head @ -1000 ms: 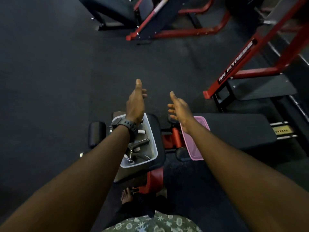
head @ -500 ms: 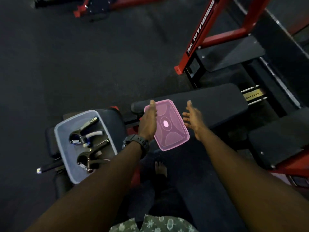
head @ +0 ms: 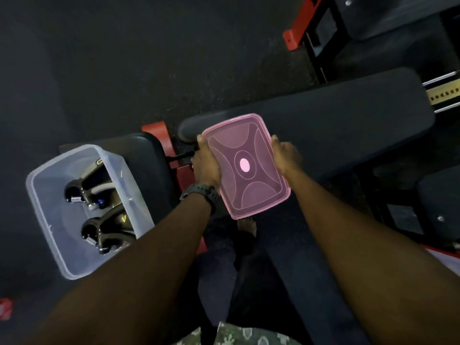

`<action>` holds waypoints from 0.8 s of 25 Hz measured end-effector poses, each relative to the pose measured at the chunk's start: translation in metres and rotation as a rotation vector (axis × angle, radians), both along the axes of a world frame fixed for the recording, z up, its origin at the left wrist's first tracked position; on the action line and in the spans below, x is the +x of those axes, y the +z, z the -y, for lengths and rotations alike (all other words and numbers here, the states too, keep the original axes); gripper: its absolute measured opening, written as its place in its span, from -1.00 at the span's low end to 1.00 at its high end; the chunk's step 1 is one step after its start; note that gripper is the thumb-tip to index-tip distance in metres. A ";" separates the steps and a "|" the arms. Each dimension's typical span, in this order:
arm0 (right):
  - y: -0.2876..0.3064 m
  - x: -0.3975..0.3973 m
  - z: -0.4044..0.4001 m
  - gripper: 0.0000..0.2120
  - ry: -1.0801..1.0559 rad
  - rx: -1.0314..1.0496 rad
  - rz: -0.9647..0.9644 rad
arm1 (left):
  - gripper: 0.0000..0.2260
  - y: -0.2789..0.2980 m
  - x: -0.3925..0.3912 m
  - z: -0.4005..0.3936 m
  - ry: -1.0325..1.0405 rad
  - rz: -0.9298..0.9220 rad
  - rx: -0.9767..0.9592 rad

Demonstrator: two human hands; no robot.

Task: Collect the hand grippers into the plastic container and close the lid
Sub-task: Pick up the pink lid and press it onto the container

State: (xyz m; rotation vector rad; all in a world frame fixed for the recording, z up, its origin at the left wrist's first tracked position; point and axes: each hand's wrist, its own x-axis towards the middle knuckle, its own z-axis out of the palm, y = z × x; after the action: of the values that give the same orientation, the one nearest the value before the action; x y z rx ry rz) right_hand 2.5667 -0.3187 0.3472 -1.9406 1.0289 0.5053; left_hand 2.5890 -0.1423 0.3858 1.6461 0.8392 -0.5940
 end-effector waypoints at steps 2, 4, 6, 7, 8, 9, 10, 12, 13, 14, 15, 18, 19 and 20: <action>-0.007 0.000 -0.004 -0.47 0.046 -0.018 -0.016 | -0.21 -0.010 -0.004 -0.004 0.061 -0.056 -0.098; -0.007 -0.001 -0.004 -0.45 0.026 -0.014 -0.001 | -0.22 -0.009 -0.004 -0.001 0.103 -0.090 -0.263; -0.002 -0.001 -0.004 -0.46 -0.007 -0.024 0.025 | -0.23 -0.006 -0.002 0.002 0.099 -0.062 -0.336; 0.003 -0.002 -0.005 -0.47 -0.020 -0.034 0.038 | -0.23 -0.002 -0.001 0.001 0.096 -0.037 -0.343; 0.010 -0.002 -0.006 -0.48 -0.035 -0.038 0.050 | -0.22 0.003 0.001 -0.001 0.089 -0.017 -0.357; 0.018 -0.002 -0.009 -0.50 -0.053 -0.038 0.063 | -0.21 0.010 0.003 -0.005 0.085 -0.011 -0.380; 0.027 -0.002 -0.013 -0.52 -0.072 -0.033 0.080 | -0.19 0.017 0.004 -0.011 0.084 -0.009 -0.404; 0.050 -0.003 -0.025 -0.59 -0.094 -0.023 0.131 | -0.17 0.035 0.004 -0.029 0.081 -0.013 -0.421; 0.061 -0.002 -0.032 -0.64 -0.105 -0.018 0.157 | -0.18 0.046 0.005 -0.038 0.079 0.003 -0.410; 0.073 -0.002 -0.041 -0.69 -0.115 -0.012 0.186 | -0.21 0.056 0.005 -0.048 0.073 0.034 -0.382; 0.087 -0.001 -0.053 -0.74 -0.113 -0.018 0.226 | -0.24 0.069 0.004 -0.063 0.066 0.070 -0.336; 0.136 -0.001 -0.105 -0.91 -0.057 -0.045 0.363 | -0.34 0.105 0.000 -0.124 0.082 0.168 -0.252; 0.151 -0.001 -0.117 -0.95 -0.049 -0.026 0.403 | -0.36 0.113 -0.002 -0.137 0.071 0.190 -0.250; 0.169 0.000 -0.141 -0.93 -0.023 0.006 0.452 | -0.35 0.122 -0.006 -0.163 0.067 0.210 -0.261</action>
State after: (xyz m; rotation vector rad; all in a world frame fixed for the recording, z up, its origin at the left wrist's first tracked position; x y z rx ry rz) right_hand 2.5663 -0.1775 0.5164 -1.9149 0.7533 0.0466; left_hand 2.5830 0.0209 0.5073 1.4091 0.6324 -0.4535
